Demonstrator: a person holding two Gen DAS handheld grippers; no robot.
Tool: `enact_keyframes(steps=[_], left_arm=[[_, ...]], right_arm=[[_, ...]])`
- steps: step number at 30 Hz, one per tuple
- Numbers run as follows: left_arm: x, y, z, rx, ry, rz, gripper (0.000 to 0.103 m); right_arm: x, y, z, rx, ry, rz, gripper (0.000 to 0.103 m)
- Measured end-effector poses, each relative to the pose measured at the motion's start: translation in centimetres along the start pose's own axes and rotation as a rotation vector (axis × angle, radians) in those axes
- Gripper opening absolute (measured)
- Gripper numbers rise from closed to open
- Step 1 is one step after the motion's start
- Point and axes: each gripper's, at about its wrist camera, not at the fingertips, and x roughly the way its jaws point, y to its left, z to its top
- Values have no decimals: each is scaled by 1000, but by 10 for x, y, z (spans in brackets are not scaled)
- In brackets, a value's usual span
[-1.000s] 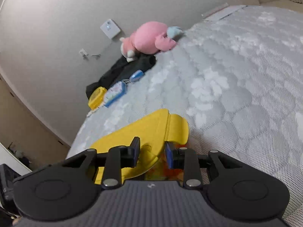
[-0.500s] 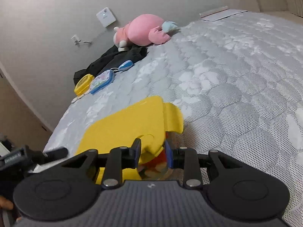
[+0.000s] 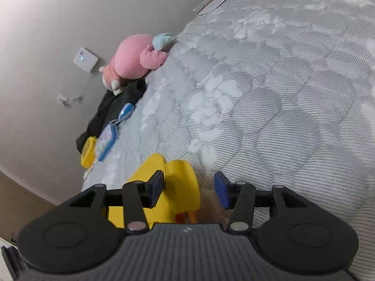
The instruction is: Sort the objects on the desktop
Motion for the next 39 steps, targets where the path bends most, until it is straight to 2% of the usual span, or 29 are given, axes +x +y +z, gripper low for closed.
enact_keyframes(steps=[1,2,5,8,10,15,19,23,24,25,26,34,36,39], left_arm=[[0,-1,0,1,11,-16,54],[-2,-4,-1,8,23,-23,53],[-7,-12,-5,51,41,-19,55],[-13,-13,-13,62,55,-27,55],[-12,-17,-18,98,41,-12,60],[-17,-30,-23,173,21,28,61],[-19,-31,-19,169,21,30,59],[-20,-31,-17,166,22,28,59],[-20,-31,-17,165,22,28,59],[-20,-31,-17,165,20,27,59],[-21,-31,-16,166,18,27,59],[-23,-32,-15,170,16,27,59],[-22,-32,-15,171,16,23,60],[-21,-31,-15,165,15,4,63]], right_arm=[[0,1,0,-19,-2,9,41],[-2,4,0,-45,-1,15,36],[-12,12,-5,-99,2,-21,36],[-23,10,-11,-80,19,-42,36],[-27,13,-14,-99,16,-55,36],[-22,22,-19,-195,-12,-81,40],[-19,27,-20,-248,-33,-98,40],[-20,27,-20,-245,-39,-98,41],[-20,26,-20,-235,-39,-101,43],[-20,25,-20,-222,-33,-101,51],[-20,24,-19,-210,-28,-101,54],[-17,23,-21,-181,31,-60,54],[-16,25,-24,-202,34,-72,54],[-17,30,-26,-251,6,-102,47]])
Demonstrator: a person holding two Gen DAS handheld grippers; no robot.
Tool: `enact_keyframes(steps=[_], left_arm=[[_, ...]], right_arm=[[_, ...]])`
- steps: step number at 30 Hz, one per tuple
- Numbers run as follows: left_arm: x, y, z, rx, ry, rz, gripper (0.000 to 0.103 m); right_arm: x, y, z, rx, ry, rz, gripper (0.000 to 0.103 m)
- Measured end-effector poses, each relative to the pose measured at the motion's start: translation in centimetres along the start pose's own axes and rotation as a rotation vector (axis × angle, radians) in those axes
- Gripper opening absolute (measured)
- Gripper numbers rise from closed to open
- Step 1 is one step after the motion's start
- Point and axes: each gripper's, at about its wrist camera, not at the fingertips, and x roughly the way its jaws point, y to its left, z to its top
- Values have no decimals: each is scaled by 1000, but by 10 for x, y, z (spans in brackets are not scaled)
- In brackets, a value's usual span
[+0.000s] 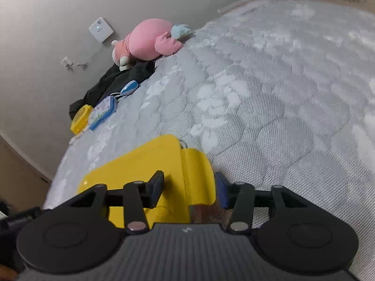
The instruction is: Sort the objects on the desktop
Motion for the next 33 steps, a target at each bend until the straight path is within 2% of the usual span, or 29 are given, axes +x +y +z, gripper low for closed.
enact_keyframes(steps=[2,5,10,12,14,16,21,23,26,27,30,33], left_arm=[[3,0,0,1,3,-23,63],[8,-3,-1,39,4,-10,63],[-5,14,9,-33,-19,-9,62],[-13,28,14,-106,-45,-44,62],[-14,36,16,-164,-51,-111,62],[-10,32,15,-164,-21,-169,62],[-1,15,7,-87,56,-134,64],[0,18,2,-109,84,-138,64],[1,13,-1,-74,86,-122,64],[1,11,-1,-57,83,-115,64],[-13,23,7,-133,18,-160,63],[-32,41,14,-259,-96,-278,64]], right_arm=[[-2,1,1,-9,-30,-13,44],[-2,-1,3,-21,-37,-10,44],[-3,8,1,-105,-66,-32,44],[-4,10,0,-121,-70,-32,45],[-4,11,0,-124,-65,-32,44],[-3,11,-1,-128,-60,-31,45],[-4,15,-3,-154,-57,-50,45],[-5,18,-5,-181,-68,-62,45],[-5,23,-6,-222,-83,-74,46],[-4,25,-7,-234,-87,-77,46],[-6,29,-8,-265,-90,-93,46],[-19,36,-8,-286,-162,-85,45]])
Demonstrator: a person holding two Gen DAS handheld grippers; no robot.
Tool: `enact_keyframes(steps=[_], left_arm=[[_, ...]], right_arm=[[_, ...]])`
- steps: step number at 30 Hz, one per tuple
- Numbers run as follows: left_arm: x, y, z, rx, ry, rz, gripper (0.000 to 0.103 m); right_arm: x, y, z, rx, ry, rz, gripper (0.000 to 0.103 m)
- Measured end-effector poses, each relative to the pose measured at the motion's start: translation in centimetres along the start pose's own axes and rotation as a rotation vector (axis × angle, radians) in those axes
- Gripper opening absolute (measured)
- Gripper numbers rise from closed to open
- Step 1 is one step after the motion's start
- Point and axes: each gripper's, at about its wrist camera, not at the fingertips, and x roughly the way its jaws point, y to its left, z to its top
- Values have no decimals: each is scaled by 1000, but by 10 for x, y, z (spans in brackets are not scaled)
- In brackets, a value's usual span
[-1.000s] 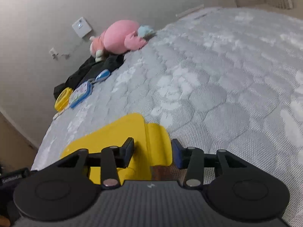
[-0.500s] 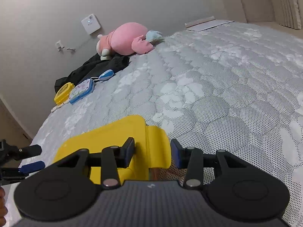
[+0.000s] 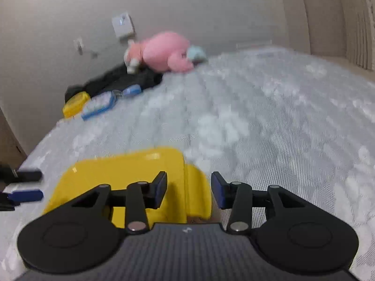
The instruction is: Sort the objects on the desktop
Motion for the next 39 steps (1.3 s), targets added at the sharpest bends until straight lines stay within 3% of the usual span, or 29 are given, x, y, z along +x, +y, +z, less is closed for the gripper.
enact_keyframes(steps=[1,2,4,6,7,9,10,12,13,21,24,26,28,33,36,37,38,39], left_arm=[[-2,-1,1,-14,-19,-41,64],[1,-4,-1,-9,-4,-75,64],[12,-12,-8,6,39,-139,63],[28,-17,-17,17,109,-149,61],[35,-19,-22,29,138,-132,55],[44,-20,-28,61,181,-70,54],[47,-20,-31,68,194,-42,46],[49,-19,-32,79,200,-4,31],[50,-19,-30,83,201,3,29],[45,-19,-35,115,196,30,23],[46,-20,-34,123,191,26,23],[42,-22,-35,146,170,38,23],[33,-26,-37,183,119,73,28],[3,-33,-44,253,5,155,28],[-8,-35,-54,298,-12,217,28],[-10,-36,-57,308,-20,235,28],[-13,-37,-58,312,-32,251,29],[-16,-38,-58,309,-49,264,35]], right_arm=[[-6,4,3,-15,-34,10,44],[-9,9,5,-36,-50,27,26],[-10,21,6,-77,-40,62,9],[-6,30,1,-103,-12,93,9],[-4,34,-2,-114,3,104,9],[1,36,-7,-122,31,114,10],[3,34,-7,-111,44,120,12],[7,31,-9,-88,71,133,15],[9,29,-9,-75,80,138,15],[13,23,-12,-45,86,165,14],[13,24,-12,-53,84,193,26],[12,26,-13,-53,82,220,53],[7,32,-17,-74,72,212,58],[-13,46,-27,-153,34,144,35],[-29,59,-31,-227,0,108,21],[-32,63,-33,-253,-3,101,11],[-34,69,-35,-281,-4,95,9],[-35,74,-37,-307,-7,92,9]])
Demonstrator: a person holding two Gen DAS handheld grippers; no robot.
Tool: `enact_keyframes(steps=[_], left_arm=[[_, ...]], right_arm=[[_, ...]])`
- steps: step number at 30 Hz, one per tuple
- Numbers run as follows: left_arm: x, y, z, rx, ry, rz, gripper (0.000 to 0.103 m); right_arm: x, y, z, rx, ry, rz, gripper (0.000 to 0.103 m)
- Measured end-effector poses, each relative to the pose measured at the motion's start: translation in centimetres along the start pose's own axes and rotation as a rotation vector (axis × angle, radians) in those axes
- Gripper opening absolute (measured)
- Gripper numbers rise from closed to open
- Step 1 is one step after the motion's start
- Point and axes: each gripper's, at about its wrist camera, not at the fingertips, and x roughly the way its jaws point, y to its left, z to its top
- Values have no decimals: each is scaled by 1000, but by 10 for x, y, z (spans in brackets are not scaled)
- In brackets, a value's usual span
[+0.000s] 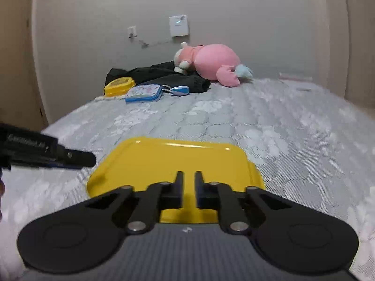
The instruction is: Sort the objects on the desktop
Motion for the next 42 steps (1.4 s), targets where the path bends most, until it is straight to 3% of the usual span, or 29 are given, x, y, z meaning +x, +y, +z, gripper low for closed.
enact_keyframes(steps=[1,3,8,12,18,21,24,27,33,36,39,41,42], left_arm=[[-5,1,2,-13,-23,16,51],[-13,8,6,-50,-73,81,70],[-9,28,12,-105,-95,167,67],[0,41,19,-144,-86,168,67],[16,54,25,-175,-77,140,68],[19,55,24,-205,-64,56,68],[18,48,22,-232,-64,-100,67],[23,32,21,-202,-54,-187,63],[42,-7,12,-124,-30,-194,45],[51,-20,3,-28,3,-163,45],[57,-22,-2,5,25,-152,35],[58,-21,-2,16,25,-153,35],[59,-20,-2,14,25,-155,35]], right_arm=[[2,5,2,-17,-5,7,9],[6,17,8,-36,-21,44,9],[36,48,25,-90,-38,112,9],[66,61,19,-139,45,149,10],[60,66,5,-161,0,130,10],[53,52,10,-70,0,142,10],[39,27,21,12,-35,103,10],[25,-10,33,89,-38,32,11],[13,-73,22,243,1,-97,12],[24,-80,17,317,28,-76,17],[33,-71,10,251,72,-95,19],[37,-68,8,238,84,-94,36],[39,-68,7,240,88,-92,37]])
